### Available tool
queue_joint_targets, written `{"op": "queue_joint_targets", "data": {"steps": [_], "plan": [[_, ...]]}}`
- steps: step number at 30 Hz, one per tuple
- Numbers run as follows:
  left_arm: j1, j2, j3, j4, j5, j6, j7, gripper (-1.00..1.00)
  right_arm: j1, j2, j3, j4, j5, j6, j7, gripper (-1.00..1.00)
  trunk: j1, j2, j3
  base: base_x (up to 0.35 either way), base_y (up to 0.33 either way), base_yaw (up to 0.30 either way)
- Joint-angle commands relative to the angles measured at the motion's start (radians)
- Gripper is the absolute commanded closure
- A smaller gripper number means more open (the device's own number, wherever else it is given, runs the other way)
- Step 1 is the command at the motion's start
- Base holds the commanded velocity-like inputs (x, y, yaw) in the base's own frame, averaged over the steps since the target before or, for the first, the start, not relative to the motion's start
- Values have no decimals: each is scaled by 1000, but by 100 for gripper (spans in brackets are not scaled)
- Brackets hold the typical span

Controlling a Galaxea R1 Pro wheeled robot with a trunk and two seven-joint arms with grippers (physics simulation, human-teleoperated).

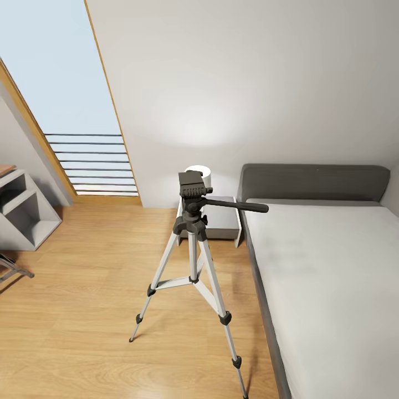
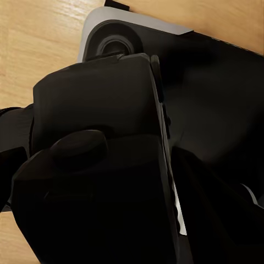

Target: Attach the digital camera to the camera tripod in the bedroom.

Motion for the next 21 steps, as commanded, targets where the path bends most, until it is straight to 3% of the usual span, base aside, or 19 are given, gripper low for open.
{"op": "queue_joint_targets", "data": {"steps": [1, 13, 16, 17, 21], "plan": [[-1, 0, -8, 1, 9, -2, -5, 100, -1, 0, -7, 3, 10, -3, 3, -100, 0, -2, -2, 0, 0, 0], [-1, -1, -10, 1, 9, -2, -5, 100, 1, -13, -4, -52, 22, 9, 13, -100, 0, -2, -2, 0, 0, 0], [0, -1, -10, 1, 9, -2, -5, 100, 1, -15, -3, -217, 20, 128, 12, -100, 0, -2, -2, 0, 0, 0], [-1, -1, -10, 1, 9, -2, -5, 100, 2, -14, -4, -393, 19, 294, 12, -100, 0, -2, -2, 0, 0, 0], [-1, -1, -10, 1, 9, -2, -5, 100, 2, -14, -7, -626, 18, 425, 10, -100, 0, -2, -2, 0, 0, 0]]}}
